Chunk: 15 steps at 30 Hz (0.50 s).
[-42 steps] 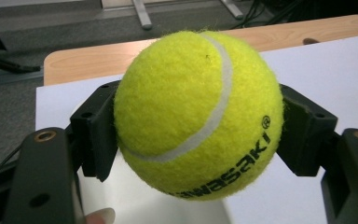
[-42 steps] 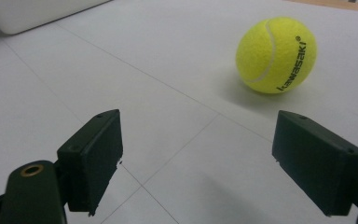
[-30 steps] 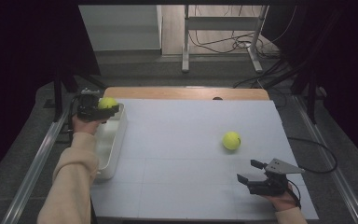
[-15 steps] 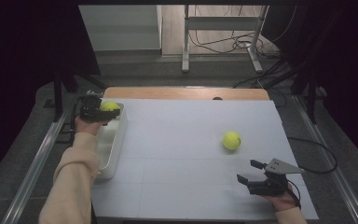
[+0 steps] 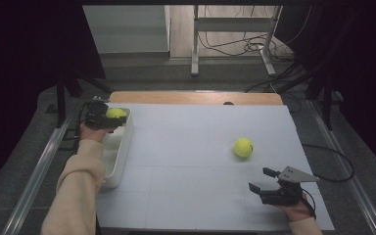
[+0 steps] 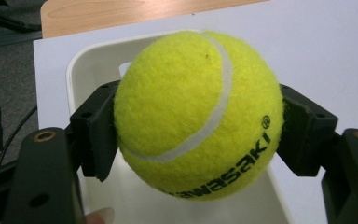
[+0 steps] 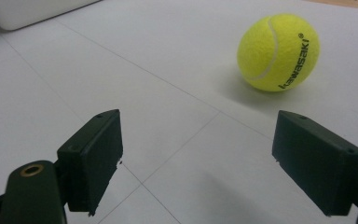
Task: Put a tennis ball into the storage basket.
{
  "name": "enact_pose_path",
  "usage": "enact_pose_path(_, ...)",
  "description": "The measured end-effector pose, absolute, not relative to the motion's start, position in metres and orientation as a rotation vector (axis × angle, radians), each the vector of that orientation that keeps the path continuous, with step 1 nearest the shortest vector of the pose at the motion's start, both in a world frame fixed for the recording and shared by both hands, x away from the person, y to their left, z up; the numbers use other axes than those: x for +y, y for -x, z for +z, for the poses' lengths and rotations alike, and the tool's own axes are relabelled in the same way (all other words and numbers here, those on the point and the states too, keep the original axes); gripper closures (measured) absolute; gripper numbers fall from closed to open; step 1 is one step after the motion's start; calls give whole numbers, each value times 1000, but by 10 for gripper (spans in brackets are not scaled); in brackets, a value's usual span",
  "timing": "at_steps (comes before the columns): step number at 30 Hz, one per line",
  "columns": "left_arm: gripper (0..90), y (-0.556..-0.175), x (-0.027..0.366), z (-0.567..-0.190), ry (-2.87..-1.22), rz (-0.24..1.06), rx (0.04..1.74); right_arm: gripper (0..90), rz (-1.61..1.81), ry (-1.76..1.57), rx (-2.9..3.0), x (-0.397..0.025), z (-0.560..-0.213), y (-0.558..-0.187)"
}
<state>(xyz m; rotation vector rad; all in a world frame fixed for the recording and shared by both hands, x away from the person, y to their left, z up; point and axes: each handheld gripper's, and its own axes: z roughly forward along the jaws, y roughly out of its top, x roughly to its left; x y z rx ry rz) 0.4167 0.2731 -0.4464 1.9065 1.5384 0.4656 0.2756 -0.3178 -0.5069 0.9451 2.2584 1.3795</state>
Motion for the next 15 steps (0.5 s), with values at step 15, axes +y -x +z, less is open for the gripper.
enact_pose_path(15, 172, -416, 274, -443, -1872, 499, 1557, 165, 1379, -946, 2259, -318, -507, -275)
